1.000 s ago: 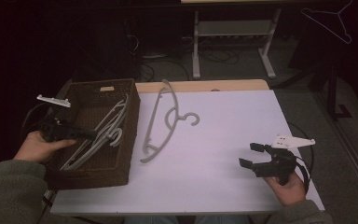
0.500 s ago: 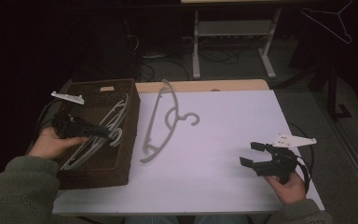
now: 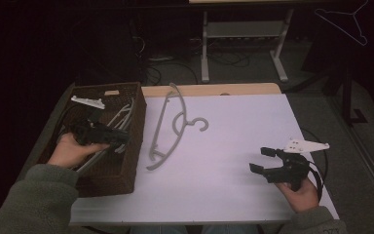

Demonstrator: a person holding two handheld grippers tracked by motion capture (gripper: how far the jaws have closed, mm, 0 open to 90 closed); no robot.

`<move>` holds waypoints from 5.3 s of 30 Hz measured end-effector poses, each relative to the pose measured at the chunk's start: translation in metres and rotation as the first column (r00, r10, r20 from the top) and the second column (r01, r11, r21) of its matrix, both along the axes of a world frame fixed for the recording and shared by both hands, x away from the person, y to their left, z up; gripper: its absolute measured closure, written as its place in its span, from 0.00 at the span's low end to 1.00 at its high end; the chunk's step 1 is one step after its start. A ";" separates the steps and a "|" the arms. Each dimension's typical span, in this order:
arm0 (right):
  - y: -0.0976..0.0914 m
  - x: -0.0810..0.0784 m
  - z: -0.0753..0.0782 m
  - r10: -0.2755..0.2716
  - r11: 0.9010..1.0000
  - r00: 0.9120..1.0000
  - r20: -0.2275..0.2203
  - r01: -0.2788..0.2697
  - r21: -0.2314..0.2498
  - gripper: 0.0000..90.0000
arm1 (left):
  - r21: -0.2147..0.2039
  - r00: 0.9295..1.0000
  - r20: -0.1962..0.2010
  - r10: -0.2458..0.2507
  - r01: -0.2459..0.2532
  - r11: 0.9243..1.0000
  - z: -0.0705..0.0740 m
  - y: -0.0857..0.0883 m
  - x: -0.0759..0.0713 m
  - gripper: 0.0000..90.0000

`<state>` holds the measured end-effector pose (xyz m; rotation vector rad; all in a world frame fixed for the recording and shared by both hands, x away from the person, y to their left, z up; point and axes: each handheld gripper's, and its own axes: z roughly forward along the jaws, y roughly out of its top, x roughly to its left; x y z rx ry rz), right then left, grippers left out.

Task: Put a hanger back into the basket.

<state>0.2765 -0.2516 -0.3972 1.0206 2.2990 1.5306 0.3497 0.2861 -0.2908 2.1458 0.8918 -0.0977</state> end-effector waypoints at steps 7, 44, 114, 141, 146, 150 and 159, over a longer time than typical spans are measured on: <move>-0.001 0.000 0.000 0.002 1.000 1.000 0.006 -0.002 0.002 0.22 | -0.003 1.000 0.001 -0.026 0.026 1.000 -0.003 -0.030 0.002 0.62; -0.007 -0.002 0.003 0.021 0.999 1.000 0.017 -0.021 0.033 0.21 | 0.016 0.991 -0.061 0.118 -0.118 0.993 -0.070 -0.161 0.079 0.59; -0.013 -0.005 0.005 0.008 0.999 1.000 0.025 -0.009 0.049 0.21 | 0.138 0.991 -0.120 0.068 -0.051 0.989 -0.099 -0.166 0.074 0.91; -0.013 -0.005 0.005 0.010 0.999 1.000 0.029 -0.011 0.044 0.21 | 0.275 0.986 -0.169 0.002 0.045 0.960 -0.134 -0.178 0.063 0.81; -0.012 -0.005 0.005 0.011 0.999 1.000 0.028 -0.013 0.046 0.21 | 0.331 0.994 -0.107 -0.005 0.040 0.943 -0.134 -0.183 0.058 0.89; -0.012 -0.005 0.005 0.014 0.999 1.000 0.028 -0.015 0.044 0.21 | 0.317 0.992 -0.124 0.004 0.036 0.948 -0.134 -0.181 0.060 0.91; -0.014 -0.004 0.005 0.006 0.999 1.000 0.025 -0.007 0.052 0.21 | 0.243 0.985 -0.167 -0.032 0.072 0.967 -0.122 -0.176 0.060 0.91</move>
